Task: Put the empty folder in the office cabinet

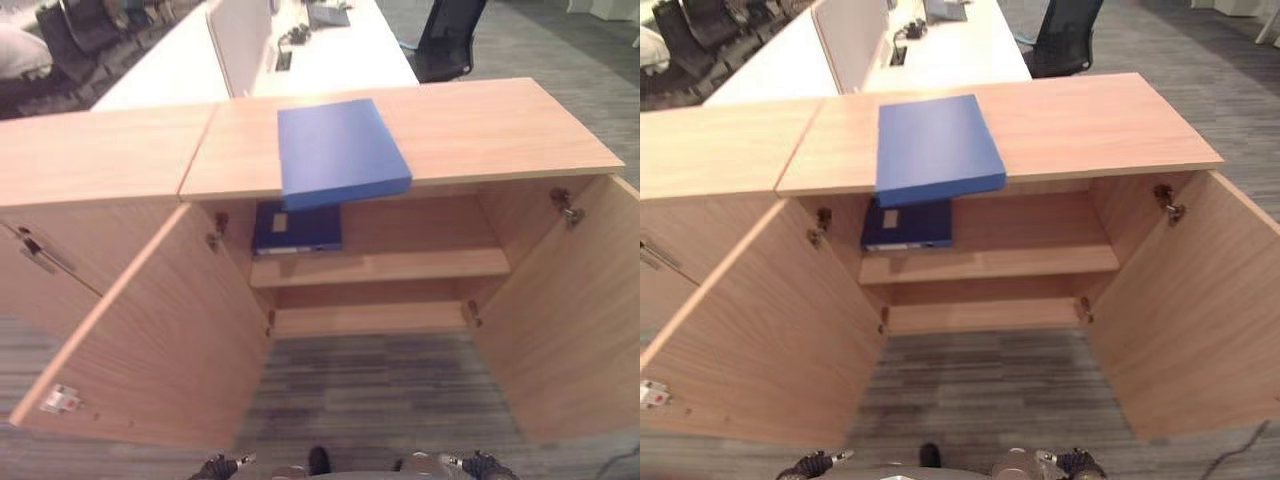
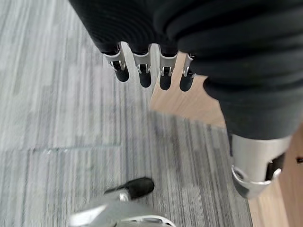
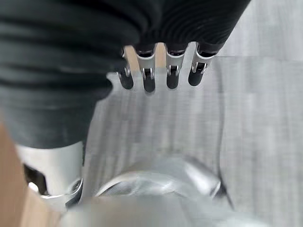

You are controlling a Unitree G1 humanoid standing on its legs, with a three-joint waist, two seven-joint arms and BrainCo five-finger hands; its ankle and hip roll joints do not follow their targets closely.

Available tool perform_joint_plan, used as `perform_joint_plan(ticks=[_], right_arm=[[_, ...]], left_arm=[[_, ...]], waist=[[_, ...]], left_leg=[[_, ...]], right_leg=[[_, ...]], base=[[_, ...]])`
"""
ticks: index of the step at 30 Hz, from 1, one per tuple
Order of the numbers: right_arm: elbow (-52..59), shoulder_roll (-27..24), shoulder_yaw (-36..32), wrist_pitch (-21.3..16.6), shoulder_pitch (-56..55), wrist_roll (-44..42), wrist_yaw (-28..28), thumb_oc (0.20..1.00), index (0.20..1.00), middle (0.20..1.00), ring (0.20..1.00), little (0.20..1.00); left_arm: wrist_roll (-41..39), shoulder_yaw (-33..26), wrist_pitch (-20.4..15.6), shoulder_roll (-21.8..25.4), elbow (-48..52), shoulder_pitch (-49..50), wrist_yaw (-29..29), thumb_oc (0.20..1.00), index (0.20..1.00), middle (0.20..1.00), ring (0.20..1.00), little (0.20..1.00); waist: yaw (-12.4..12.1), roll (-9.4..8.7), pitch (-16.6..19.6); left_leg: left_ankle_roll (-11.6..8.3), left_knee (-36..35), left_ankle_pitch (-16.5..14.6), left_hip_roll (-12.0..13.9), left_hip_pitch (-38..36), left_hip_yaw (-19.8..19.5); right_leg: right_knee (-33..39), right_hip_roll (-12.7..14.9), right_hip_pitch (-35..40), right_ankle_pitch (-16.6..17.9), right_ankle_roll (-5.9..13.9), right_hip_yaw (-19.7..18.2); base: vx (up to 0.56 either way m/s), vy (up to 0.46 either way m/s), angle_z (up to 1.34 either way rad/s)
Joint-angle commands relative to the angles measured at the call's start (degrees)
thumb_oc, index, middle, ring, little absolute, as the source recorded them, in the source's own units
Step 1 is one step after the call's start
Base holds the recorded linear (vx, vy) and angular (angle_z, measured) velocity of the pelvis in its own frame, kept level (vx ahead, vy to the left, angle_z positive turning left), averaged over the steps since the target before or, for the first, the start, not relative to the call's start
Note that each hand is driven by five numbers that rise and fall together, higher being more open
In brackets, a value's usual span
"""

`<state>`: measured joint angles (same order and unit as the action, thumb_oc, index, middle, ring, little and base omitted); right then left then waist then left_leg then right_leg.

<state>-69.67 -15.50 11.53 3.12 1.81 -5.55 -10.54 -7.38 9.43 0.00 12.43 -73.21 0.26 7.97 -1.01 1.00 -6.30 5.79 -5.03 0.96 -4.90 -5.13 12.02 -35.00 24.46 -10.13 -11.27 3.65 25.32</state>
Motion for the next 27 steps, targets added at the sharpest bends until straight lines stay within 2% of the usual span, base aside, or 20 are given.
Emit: perform_joint_plan(ticks=[1, 2, 4, 5, 9, 10, 14, 15, 17, 18, 19, 20, 23, 25, 26, 27], right_arm=[[-1.4, 1.7, 1.8, -0.2, 2.5, 0.6, 0.7, 1.000, 1.000, 1.000, 1.000, 1.000], [-1.4, 1.9, 2.1, -0.1, 2.9, 0.7, 1.0, 1.000, 1.000, 1.000, 1.000, 1.000], [-1.4, 1.9, 2.1, -0.1, 2.9, 0.7, 1.0, 1.000, 1.000, 1.000, 1.000, 1.000], [-1.0, 2.2, 2.3, 0.0, 3.6, 0.1, 0.9, 1.000, 1.000, 1.000, 1.000, 1.000], [0.1, 2.7, 2.6, -0.3, 4.4, -1.7, 1.3, 1.000, 1.000, 1.000, 1.000, 1.000], [0.2, 2.8, 2.5, -0.2, 4.6, -1.9, 1.3, 1.000, 1.000, 1.000, 1.000, 1.000], [0.3, 3.0, 2.6, -0.1, 3.8, -1.7, 1.4, 1.000, 1.000, 1.000, 1.000, 1.000], [-0.1, 2.8, 2.5, -0.2, 2.9, -1.3, 1.5, 1.000, 1.000, 1.000, 1.000, 1.000], [-0.3, 2.8, 2.3, -0.2, 2.4, -1.2, 1.5, 1.000, 1.000, 1.000, 1.000, 1.000], [-1.3, 2.3, 2.2, -0.1, 1.5, -0.8, 1.6, 1.000, 1.000, 1.000, 1.000, 1.000], [-1.7, 2.0, 2.1, -0.1, 1.3, -0.8, 1.6, 1.000, 1.000, 1.000, 1.000, 1.000], [-1.7, 2.1, 2.1, -0.1, 1.3, -0.8, 1.6, 1.000, 1.000, 1.000, 1.000, 1.000], [-2.2, 1.6, 2.2, -0.2, 1.1, -1.0, 1.7, 1.000, 1.000, 1.000, 1.000, 1.000], [-1.8, 1.4, 2.5, -0.2, 1.2, -1.5, 1.6, 1.000, 1.000, 1.000, 1.000, 1.000], [-1.5, 1.3, 2.5, -0.1, 1.3, -2.0, 1.5, 1.000, 1.000, 1.000, 1.000, 1.000], [-1.2, 0.8, 2.7, 0.0, 1.5, -2.6, 1.1, 1.000, 1.000, 1.000, 1.000, 1.000]], left_arm=[[-0.3, -1.4, -0.6, 1.9, 1.2, -0.5, -1.0, 1.000, 1.000, 1.000, 1.000, 1.000], [-2.8, -1.8, -1.0, 1.6, 2.3, -0.7, -2.1, 1.000, 1.000, 1.000, 1.000, 1.000], [-2.9, -1.8, -0.9, 1.6, 2.3, -0.7, -2.1, 1.000, 1.000, 1.000, 1.000, 1.000], [-4.9, -1.9, -1.3, 1.2, 3.9, -0.8, -2.3, 1.000, 1.000, 1.000, 1.000, 1.000], [-8.0, -2.0, -1.9, 0.6, 6.5, -1.2, -2.7, 1.000, 1.000, 1.000, 1.000, 1.000], [-9.1, -1.8, -2.2, 0.7, 8.4, -1.5, -2.8, 1.000, 1.000, 1.000, 1.000, 1.000], [-9.8, -0.8, -2.4, 1.3, 12.3, -1.2, -3.1, 1.000, 1.000, 1.000, 1.000, 1.000], [-11.1, -0.3, -2.8, 1.7, 16.2, -0.4, -3.6, 1.000, 1.000, 1.000, 1.000, 1.000], [-11.6, -0.2, -2.7, 2.0, 18.0, 0.0, -3.7, 1.000, 1.000, 1.000, 1.000, 1.000], [-12.5, 0.2, -2.7, 2.4, 21.9, 1.2, -3.9, 1.000, 1.000, 1.000, 1.000, 1.000], [-12.8, 0.4, -2.7, 2.5, 23.0, 1.6, -4.0, 1.000, 1.000, 1.000, 1.000, 1.000], [-12.8, 0.4, -2.7, 2.5, 23.0, 1.6, -4.0, 1.000, 1.000, 1.000, 1.000, 1.000], [-14.3, 0.7, -2.0, 2.9, 25.7, 2.7, -4.4, 1.000, 1.000, 1.000, 1.000, 1.000], [-17.6, 0.3, -1.3, 3.0, 27.7, 3.4, -4.7, 1.000, 1.000, 1.000, 1.000, 1.000], [-18.7, 0.2, -1.0, 2.9, 28.0, 3.4, -4.9, 1.000, 1.000, 1.000, 1.000, 1.000], [-19.3, 0.5, -0.8, 2.4, 28.0, 3.1, -4.3, 1.000, 1.000, 1.000, 1.000, 1.000]], waist=[[-1.2, -1.47, -3.0], [-1.2, -1.21, -3.5], [-1.3, -1.15, -3.5], [-1.2, -1.17, -4.1], [-0.6, -1.81, -4.9], [-0.3, -2.81, -5.2], [-0.1, -3.97, -4.7], [0.0, -4.67, -3.6], [0.1, -4.89, -3.1], [0.2, -4.67, -2.4], [0.3, -4.61, -2.0], [0.4, -4.71, -1.9], [0.4, -4.46, -1.6], [0.3, -4.62, -2.0], [0.3, -4.87, -2.3], [-0.4, -4.68, -3.6]], left_leg=[[-4.03, 0.0, -3.2, 2.4, 2.0, -0.9], [-4.14, 0.0, -3.4, 2.6, 1.7, -0.9], [-4.19, 0.0, -3.4, 2.7, 1.7, -0.9], [-4.24, 0.0, -3.9, 3.0, 0.9, -1.1], [-4.30, 0.0, -5.0, 2.8, -0.8, -1.9], [-4.24, 0.0, -4.5, 2.4, -1.0, -2.3], [-4.99, 0.0, -5.2, 2.6, -2.1, -3.4], [-5.84, 0.0, -5.7, 3.8, -2.9, -4.4], [-6.15, 0.0, -5.6, 4.6, -3.0, -4.8], [-7.03, 0.0, -5.6, 6.8, -3.9, -5.6], [-7.58, 0.3, -5.7, 8.0, -4.3, -5.9], [-7.54, 0.3, -5.6, 7.9, -4.0, -6.0], [-9.32, 4.4, -6.6, 11.7, -3.3, -6.2], [-10.38, 9.7, -6.2, 13.8, -1.0, -6.4], [-10.73, 14.1, -4.9, 14.5, 0.9, -6.8], [-10.41, 23.0, -3.8, 16.2, 4.6, -7.2]], right_leg=[[14.6, -0.7, 8.0, 15.0, 5.53, -0.5], [17.5, -2.6, 7.1, 14.2, 5.58, -0.4], [17.7, -2.7, 7.2, 14.3, 5.52, -0.3], [22.2, -5.4, 6.0, 14.4, 5.87, -2.3], [31.2, -9.7, 2.8, 18.9, 7.54, -7.5], [34.4, -10.8, 1.2, 21.5, 7.55, -8.3], [37.9, -11.9, 2.9, 21.9, 7.66, -7.3], [38.5, -13.0, 4.5, 21.1, 7.25, -7.9], [38.2, -13.3, 4.6, 20.8, 7.06, -8.0], [37.7, -14.3, 5.7, 19.6, 6.41, -7.0], [37.3, -15.0, 6.2, 18.5, 5.83, -6.7], [37.3, -14.9, 6.0, 18.5, 5.84, -6.7], [35.4, -16.6, 6.7, 15.0, 4.07, -5.6], [34.6, -17.6, 7.7, 13.2, 2.54, -5.3], [34.3, -18.1, 8.2, 12.6, 1.77, -5.2], [33.9, -19.9, 10.2, 10.5, 0.39, -5.0]], base=[[0.03, 0.004, -0.03], [0.03, 0.002, 0.10], [0.02, -0.025, -0.03], [0.07, -0.075, -0.03], [0.12, -0.116, -0.09], [0.09, -0.131, 0.03], [0.19, -0.214, 0.23], [0.15, -0.188, 0.39], [0.21, -0.269, 0.57], [0.29, -0.378, 0.36], [0.22, -0.297, 0.18], [0.14, -0.206, 0.20], [0.14, -0.275, 0.20], [0.09, -0.268, 0.02], [0.12, -0.372, 0.04], [0.08, -0.331, 0.01]])
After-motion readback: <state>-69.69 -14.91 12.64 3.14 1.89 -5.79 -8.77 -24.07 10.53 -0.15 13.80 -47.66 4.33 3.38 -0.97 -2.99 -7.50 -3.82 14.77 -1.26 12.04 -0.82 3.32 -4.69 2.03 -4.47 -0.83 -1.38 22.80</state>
